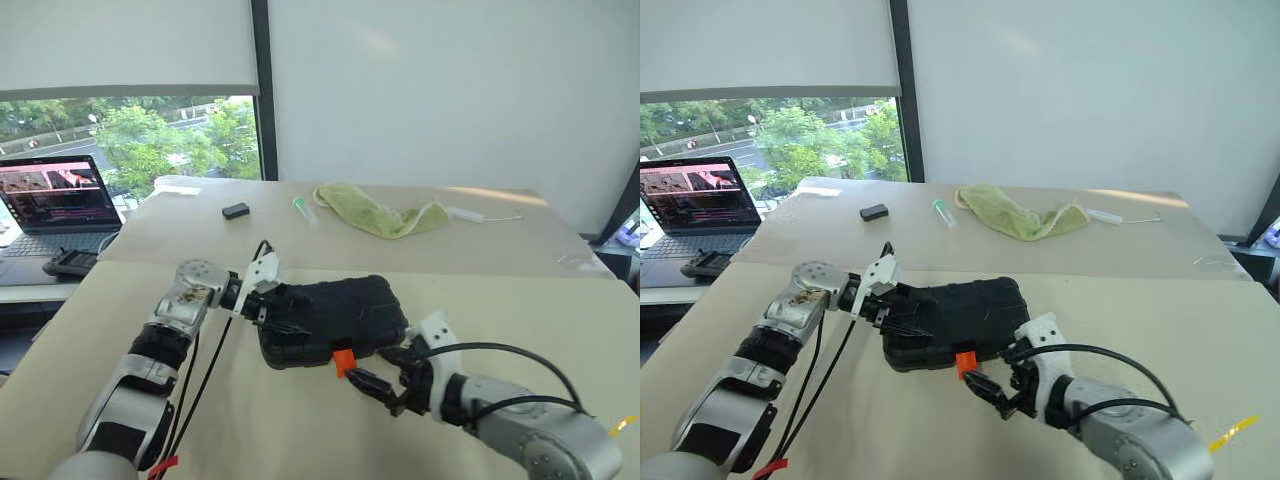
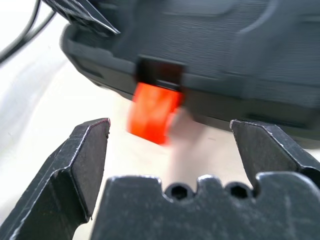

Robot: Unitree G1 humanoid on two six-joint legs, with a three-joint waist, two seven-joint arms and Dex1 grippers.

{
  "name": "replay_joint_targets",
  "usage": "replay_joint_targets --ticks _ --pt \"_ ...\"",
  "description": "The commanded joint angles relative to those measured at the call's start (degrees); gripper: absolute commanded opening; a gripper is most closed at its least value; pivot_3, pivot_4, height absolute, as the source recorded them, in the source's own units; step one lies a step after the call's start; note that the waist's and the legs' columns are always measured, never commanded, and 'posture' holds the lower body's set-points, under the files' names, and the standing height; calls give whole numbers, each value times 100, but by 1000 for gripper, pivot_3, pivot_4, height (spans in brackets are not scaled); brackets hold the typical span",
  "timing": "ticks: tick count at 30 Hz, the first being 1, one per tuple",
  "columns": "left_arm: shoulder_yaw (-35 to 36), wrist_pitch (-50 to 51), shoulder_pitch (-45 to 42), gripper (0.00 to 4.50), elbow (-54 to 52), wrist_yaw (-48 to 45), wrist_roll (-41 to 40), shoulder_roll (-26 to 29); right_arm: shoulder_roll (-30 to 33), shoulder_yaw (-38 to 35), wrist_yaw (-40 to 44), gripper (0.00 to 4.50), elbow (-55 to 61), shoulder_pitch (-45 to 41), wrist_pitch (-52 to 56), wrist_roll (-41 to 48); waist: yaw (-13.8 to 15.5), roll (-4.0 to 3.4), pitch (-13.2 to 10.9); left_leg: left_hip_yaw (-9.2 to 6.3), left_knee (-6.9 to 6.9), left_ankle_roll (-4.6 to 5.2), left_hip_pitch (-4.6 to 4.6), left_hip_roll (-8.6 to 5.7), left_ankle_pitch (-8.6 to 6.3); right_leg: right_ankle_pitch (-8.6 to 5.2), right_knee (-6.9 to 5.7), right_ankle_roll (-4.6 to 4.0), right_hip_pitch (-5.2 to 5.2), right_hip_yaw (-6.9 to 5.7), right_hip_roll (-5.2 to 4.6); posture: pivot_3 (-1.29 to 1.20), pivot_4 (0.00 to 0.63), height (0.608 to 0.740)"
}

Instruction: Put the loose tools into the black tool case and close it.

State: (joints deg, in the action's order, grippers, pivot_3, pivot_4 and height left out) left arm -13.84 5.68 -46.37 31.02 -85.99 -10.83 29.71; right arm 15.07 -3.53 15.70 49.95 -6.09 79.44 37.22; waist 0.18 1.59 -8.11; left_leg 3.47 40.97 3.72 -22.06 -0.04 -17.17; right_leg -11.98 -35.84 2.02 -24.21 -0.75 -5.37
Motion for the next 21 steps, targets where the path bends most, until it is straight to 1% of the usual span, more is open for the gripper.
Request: replay_joint_targets --ticks 1,7,10,14,15,17,18,21 --pt "-186 -63 183 3941 203 17 260 -32 -331 236 -490 4478 62 -252 224 -125 -1 -3 2 0 -1 0 -1 -1 0 0 0 0 -1 1 0 0 150 740" --pt "-117 -270 112 3941 493 67 300 -73 -801 440 -1101 4478 -168 -512 575 -493 -10 -5 13 1 -1 -2 0 -3 2 1 -6 -1 -2 0 1 0 150 740" --pt "-94 -281 134 3990 469 68 289 -58 -963 521 -1240 3778 -98 -504 792 -562 -17 -6 13 0 0 -4 4 -2 5 5 -6 -6 0 1 3 0 150 740" --pt "-88 -259 146 3990 412 106 297 -61 -1042 529 -1295 2376 -103 -592 953 -654 -18 -8 14 -1 -2 -3 1 -2 5 5 -4 -6 -3 0 3 0 150 740" --pt "-93 -240 157 3990 368 117 298 -65 -1037 531 -1298 2116 -112 -608 972 -674 -17 -8 14 -1 -3 -3 0 -2 5 5 -4 -5 -4 -1 3 0 150 740" --pt "-102 -127 166 3990 225 144 284 -69 -991 572 -1296 1373 -130 -643 1006 -722 -16 -8 14 -1 -4 -3 -3 -2 5 4 -2 -5 -5 -2 3 0 150 740" --pt "-108 -55 164 3990 151 159 277 -68 -972 596 -1291 1178 -129 -662 1013 -745 -16 -8 14 -1 -4 -3 -5 -3 5 4 -1 -5 -6 -3 3 0 150 740" --pt "-98 179 162 3990 -35 189 240 -57 -979 611 -1300 1164 -111 -699 979 -803 -16 -8 14 -1 -4 -2 -6 -3 5 4 0 -5 -6 -4 2 0 150 740"
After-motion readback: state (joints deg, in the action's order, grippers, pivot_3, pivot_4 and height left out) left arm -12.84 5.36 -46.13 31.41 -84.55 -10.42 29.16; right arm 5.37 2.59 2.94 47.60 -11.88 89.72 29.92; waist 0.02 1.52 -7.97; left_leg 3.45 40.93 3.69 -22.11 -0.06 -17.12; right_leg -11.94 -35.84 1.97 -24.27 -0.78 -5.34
